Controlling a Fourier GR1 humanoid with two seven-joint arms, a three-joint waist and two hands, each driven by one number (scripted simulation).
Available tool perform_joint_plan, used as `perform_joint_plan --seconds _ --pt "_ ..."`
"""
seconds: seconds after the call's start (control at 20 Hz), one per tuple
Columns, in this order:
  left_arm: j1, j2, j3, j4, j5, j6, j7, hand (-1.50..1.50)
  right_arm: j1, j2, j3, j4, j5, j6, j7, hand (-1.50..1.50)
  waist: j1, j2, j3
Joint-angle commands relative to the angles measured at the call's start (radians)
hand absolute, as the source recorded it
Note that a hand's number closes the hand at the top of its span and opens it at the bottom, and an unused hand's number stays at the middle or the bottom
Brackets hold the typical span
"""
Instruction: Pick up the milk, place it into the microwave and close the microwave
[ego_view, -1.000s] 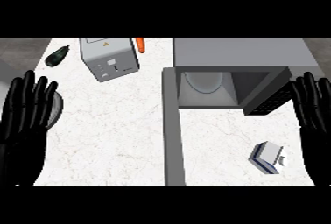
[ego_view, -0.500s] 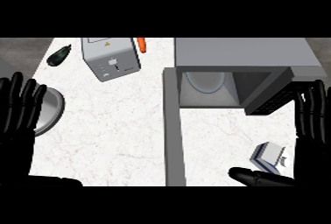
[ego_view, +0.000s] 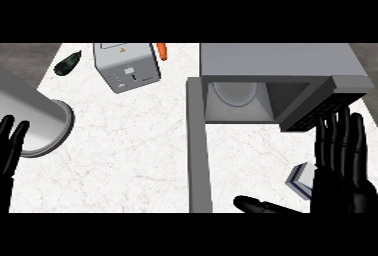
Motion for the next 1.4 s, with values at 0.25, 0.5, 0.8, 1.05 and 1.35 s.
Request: perform_joint_plan --seconds 0.25,0.5,0.8,1.05,1.35 --pt "0.103 -0.018 0.012 -0.039 0.009 -0.060 -0.043 -1.50 -0.004 -0.022 -0.115 0.075 0.028 -0.072 -0.006 -1.50 0.001 0.001 0.000" --pt "0.159 -0.002 0.096 -0.046 0.101 -0.124 -0.061 -1.50 0.106 -0.036 -0.136 0.096 -0.076 -0.095 -0.115 -1.50 -0.001 0.001 0.001" --pt "0.201 -0.048 0.079 -0.021 0.054 -0.170 -0.115 -1.50 0.129 -0.001 -0.159 0.164 -0.118 -0.100 -0.177 -1.50 -0.002 0.001 0.001" --pt "0.217 -0.030 0.110 -0.050 0.112 -0.191 -0.084 -1.50 0.202 0.000 -0.221 0.309 -0.198 -0.082 -0.355 -1.50 -0.003 0.001 0.001" --pt "0.243 -0.033 0.126 -0.077 0.133 -0.206 -0.091 -1.50 0.208 -0.026 -0.358 0.426 -0.318 0.013 -0.479 -1.50 -0.003 0.001 0.001"
